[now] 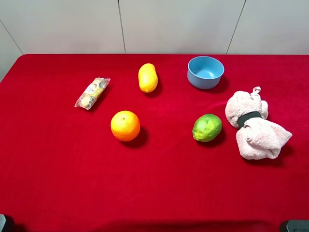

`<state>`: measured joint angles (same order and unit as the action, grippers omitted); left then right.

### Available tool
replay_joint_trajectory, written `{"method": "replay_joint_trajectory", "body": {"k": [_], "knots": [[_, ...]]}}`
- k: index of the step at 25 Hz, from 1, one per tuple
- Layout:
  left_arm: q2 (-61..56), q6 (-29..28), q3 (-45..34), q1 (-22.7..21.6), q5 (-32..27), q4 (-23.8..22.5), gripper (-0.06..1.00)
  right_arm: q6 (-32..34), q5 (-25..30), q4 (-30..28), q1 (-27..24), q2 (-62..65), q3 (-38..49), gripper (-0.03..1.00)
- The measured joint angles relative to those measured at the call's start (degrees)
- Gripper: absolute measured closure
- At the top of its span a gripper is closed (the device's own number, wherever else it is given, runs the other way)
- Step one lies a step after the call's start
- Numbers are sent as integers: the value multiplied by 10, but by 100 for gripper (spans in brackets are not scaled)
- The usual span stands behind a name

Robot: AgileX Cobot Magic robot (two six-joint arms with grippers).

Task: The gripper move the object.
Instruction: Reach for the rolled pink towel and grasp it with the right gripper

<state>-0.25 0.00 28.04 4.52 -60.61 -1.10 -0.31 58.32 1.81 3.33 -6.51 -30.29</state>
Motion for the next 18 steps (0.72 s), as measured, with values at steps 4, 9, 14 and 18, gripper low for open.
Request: {"method": "replay_joint_trajectory", "body": {"k": [4,9,14,18], "knots": [[0,0,0,0,0,0,-4,0,0,8,0,-71,-14,27],[0,0,0,0,0,0,-4,0,-3,14,0,-151,-40,27],[0,0,0,0,0,0,-4,0,-25,15,0,-177,-42,27],[0,0,0,0,0,0,-4,0,-33,27,0,-177,-42,27]]}}
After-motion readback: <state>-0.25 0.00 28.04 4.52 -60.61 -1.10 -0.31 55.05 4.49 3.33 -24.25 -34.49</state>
